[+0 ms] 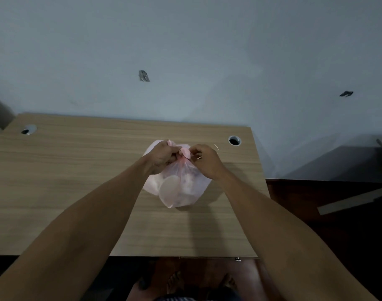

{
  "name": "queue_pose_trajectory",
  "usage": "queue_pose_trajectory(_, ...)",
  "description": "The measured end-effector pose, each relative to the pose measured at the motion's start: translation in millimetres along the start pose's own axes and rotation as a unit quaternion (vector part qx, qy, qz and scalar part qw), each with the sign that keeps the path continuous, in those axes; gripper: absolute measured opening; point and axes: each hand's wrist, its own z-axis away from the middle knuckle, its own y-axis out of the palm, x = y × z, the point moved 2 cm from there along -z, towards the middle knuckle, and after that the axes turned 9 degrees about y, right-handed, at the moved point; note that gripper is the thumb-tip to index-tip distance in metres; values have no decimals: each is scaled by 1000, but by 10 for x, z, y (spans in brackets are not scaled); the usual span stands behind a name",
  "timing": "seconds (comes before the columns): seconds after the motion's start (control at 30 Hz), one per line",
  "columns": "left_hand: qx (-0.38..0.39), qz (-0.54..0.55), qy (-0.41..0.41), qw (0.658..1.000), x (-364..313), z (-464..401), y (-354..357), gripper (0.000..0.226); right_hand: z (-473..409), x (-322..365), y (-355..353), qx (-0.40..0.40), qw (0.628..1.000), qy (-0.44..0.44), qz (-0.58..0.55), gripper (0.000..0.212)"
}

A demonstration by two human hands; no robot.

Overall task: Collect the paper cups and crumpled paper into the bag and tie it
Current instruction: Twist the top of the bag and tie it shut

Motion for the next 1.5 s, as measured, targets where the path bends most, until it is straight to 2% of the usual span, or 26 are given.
queue_pose_trajectory(0.07, -21, -4, 10, 1000, -7, 19, -5, 55, 6, -1, -1, -9, 1000, 19, -13, 13)
queue_pose_trajectory(0.17, -39, -17, 28, 999, -53, 61, -16, 45, 49, 82, -22, -8, 1000, 8, -26, 13)
queue_pose_trajectory(0.27, -46, -35, 37, 998, -91, 68, -32, 38, 48, 134, 28, -13, 999, -27, 25, 39)
queue_pose_trajectory(0.3, -44, -40, 39, 997, -101, 63, -34, 36, 25, 134, 49, -26, 998, -36, 38, 41)
queue_pose_trajectory(0.37, -64, -49, 35, 996, -113, 41, -75, 32, -41, 104, 73, -39, 997, -55, 47, 33)
queue_pose_trajectory(0.43, -129, -61, 30, 989, -113, 1, -169, 25, -77, 82, 52, -32, 997, -46, 61, 26)
queue_pose_trajectory(0.6, -231, -130, 26, 964, -96, -16, -424, 45, -159, -16, -75, -11, 980, -60, 189, 18)
queue_pose_trajectory(0.73, -254, -166, -14, 953, -68, 10, -563, 41, -310, -202, -147, 4, 924, -75, 375, 13)
queue_pose_trajectory(0.83, -266, -176, -27, 947, 7, 39, -565, 41, -306, -254, -93, 9, 915, -57, 399, 13)
queue_pose_trajectory(0.9, -260, -203, -33, 944, 94, 58, -553, 37, -238, -284, -69, -10, 947, -18, 319, 13)
queue_pose_trajectory(0.93, -260, -206, -39, 943, 139, 74, -555, 36, -214, -343, -52, -18, 965, 11, 262, 19)
queue_pose_trajectory(0.97, -265, -197, -48, 943, 184, 104, -556, 44, -201, -401, -30, -31, 976, 41, 212, 23)
queue_pose_trajectory(1.07, -303, -137, -91, 939, 329, 200, -537, 111, -172, -569, 87, -50, 987, 140, 59, 33)
queue_pose_trajectory(1.13, -309, -102, -123, 938, 407, 290, -471, 132, -54, -520, 125, -61, 977, 206, -22, 36)
queue_pose_trajectory(1.17, -304, -83, -140, 939, 457, 313, -445, 134, -17, -523, 163, -54, 964, 255, -49, 59)
queue_pose_trajectory(1.2, -299, -64, -155, 939, 505, 334, -428, 133, 47, -501, 195, -38, 945, 314, -82, 90)
queue_pose_trajectory(1.23, -293, -40, -163, 941, 546, 353, -405, 131, 98, -490, 235, -23, 922, 367, -119, 110)
queue_pose_trajectory(1.27, -288, -2, -160, 944, 596, 359, -389, 127, 130, -483, 286, -13, 902, 399, -167, 118)
queue_pose_trajectory(1.33, -278, 58, -114, 952, 631, 396, -342, 99, 172, -468, 373, 9, 868, 417, -269, 108)
queue_pose_trajectory(1.4, -286, 73, -60, 954, 640, 433, -324, 66, 175, -492, 426, 13, 857, 406, -316, 97)
queue_pose_trajectory(1.5, -289, 69, -12, 955, 649, 486, -309, 63, 213, -477, 419, 8, 879, 372, -300, 88)
